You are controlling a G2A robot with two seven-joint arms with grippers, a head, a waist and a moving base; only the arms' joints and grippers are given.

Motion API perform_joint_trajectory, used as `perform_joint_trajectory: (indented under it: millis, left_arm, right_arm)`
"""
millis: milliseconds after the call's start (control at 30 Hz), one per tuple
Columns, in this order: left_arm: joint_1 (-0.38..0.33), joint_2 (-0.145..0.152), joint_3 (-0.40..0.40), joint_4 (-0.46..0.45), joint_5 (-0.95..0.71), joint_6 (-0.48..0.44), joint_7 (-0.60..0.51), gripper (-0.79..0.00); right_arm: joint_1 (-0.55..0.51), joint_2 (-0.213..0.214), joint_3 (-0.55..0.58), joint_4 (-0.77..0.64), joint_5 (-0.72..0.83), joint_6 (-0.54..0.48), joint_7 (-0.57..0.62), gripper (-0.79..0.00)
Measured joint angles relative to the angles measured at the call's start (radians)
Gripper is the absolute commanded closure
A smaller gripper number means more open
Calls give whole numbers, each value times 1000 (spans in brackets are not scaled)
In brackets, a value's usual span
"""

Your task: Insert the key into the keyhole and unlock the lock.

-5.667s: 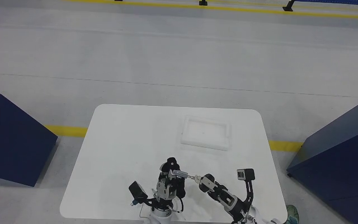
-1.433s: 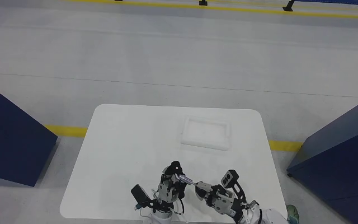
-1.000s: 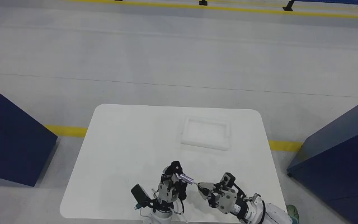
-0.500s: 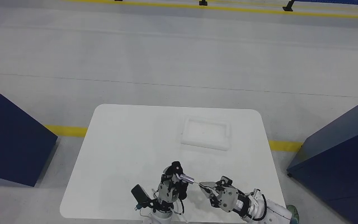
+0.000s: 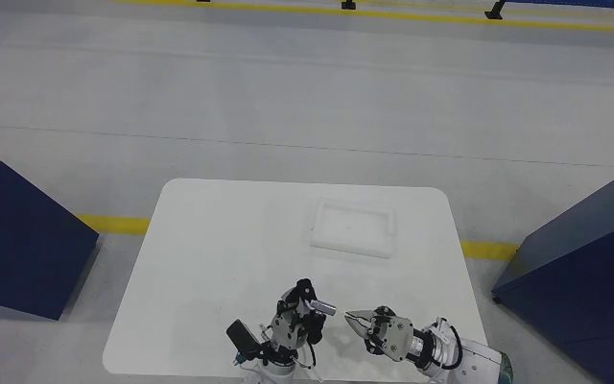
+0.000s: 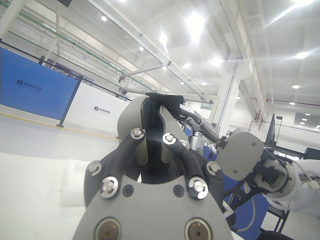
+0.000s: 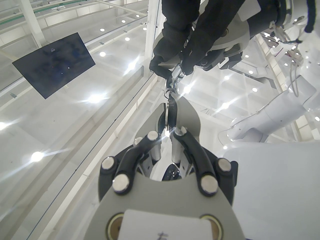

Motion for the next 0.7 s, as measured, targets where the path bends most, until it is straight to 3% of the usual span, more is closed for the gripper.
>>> perform_joint_trajectory:
  millis: [700]
  left_arm:
    - [-27,2,11,40,77,74,59,0]
  right_arm:
    - [29,13,28,15,145,190,-102,0]
